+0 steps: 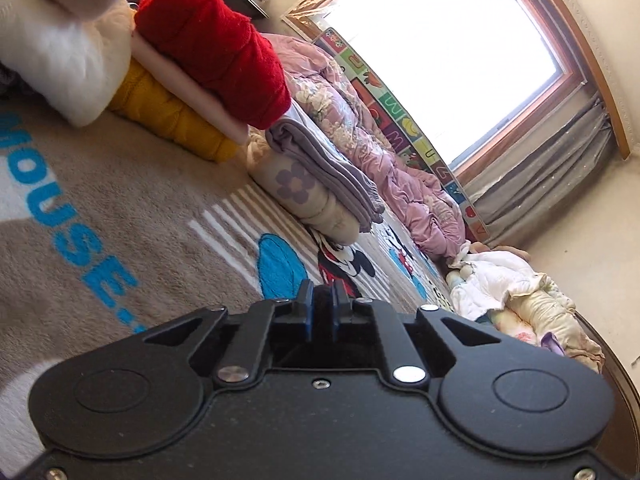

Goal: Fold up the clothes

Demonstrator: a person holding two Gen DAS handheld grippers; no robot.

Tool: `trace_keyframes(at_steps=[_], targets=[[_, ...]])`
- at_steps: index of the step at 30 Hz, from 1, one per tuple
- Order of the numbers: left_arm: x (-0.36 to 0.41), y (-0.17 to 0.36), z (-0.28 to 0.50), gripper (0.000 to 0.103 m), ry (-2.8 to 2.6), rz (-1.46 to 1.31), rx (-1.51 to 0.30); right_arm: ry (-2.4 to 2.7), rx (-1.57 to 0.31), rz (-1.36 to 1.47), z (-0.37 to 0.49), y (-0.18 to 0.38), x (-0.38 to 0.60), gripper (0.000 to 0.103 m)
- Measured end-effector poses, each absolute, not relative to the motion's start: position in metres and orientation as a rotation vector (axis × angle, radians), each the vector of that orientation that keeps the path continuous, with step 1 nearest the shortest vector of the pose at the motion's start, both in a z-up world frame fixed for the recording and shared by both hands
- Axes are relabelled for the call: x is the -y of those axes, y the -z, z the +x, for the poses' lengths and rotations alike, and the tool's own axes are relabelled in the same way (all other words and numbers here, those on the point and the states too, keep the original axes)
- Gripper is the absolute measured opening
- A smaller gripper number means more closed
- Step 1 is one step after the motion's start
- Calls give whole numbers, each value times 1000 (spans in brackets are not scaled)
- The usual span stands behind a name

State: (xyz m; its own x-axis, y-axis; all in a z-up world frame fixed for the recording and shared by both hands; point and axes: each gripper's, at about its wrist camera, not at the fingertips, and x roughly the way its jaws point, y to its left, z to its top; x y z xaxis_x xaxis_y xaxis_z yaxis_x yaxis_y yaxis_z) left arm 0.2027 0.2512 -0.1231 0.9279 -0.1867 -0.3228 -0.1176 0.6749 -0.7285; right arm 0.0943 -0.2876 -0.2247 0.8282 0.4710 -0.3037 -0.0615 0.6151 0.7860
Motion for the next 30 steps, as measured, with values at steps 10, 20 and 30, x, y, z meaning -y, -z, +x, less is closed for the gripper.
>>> trace_keyframes(at_steps=[10, 20, 30], targets=[[-241, 123, 196, 42, -13, -782, -432, -289, -547, 853, 88, 228, 293, 18], [-242, 125, 173, 75, 39, -831, -471, -241, -548, 918, 71, 230, 311, 52], [-239, 135, 164, 83, 43, -902, -513, -247, -597, 870, 62, 230, 293, 53]])
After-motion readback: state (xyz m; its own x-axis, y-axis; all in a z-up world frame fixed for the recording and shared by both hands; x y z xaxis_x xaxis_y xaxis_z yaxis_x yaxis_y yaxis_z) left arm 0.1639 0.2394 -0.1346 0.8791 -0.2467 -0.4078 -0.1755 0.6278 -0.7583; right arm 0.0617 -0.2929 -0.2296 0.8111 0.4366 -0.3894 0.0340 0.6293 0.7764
